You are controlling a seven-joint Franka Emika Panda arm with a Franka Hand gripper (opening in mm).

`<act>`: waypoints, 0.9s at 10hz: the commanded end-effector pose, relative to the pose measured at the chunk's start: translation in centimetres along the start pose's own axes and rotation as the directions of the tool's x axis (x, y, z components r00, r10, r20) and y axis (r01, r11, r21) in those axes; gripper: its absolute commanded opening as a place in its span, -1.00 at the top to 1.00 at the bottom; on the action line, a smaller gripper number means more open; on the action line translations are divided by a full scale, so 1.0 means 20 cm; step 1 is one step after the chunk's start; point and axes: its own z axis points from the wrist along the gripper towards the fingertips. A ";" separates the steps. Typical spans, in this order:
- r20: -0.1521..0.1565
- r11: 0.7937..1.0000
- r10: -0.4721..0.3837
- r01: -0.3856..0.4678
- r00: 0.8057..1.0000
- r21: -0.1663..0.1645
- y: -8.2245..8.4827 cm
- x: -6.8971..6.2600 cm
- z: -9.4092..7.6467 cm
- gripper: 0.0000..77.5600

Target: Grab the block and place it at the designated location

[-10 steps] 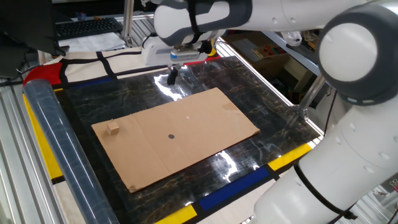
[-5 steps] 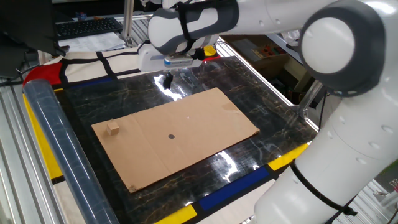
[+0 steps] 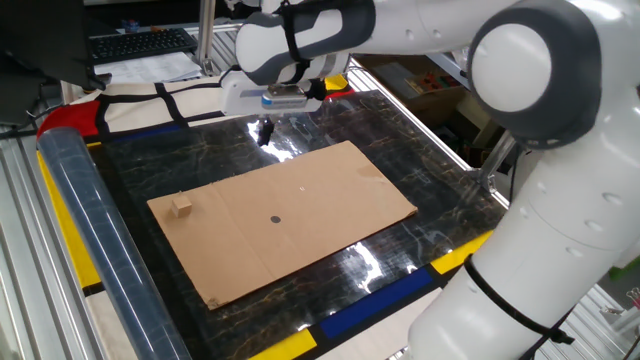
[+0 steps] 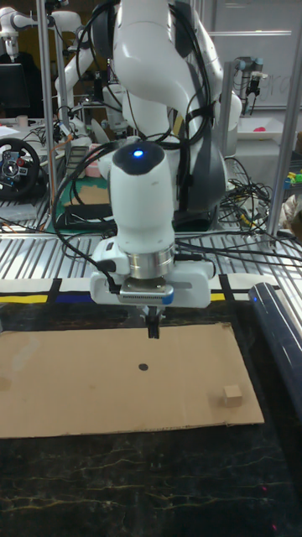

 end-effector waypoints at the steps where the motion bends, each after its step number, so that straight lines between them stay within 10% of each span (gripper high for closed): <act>1: -0.004 0.997 -0.047 0.047 0.999 -0.059 0.04 -0.04 0.11 1.00; 9: 0.004 0.988 -0.147 0.146 0.989 0.055 0.31 0.08 0.17 1.00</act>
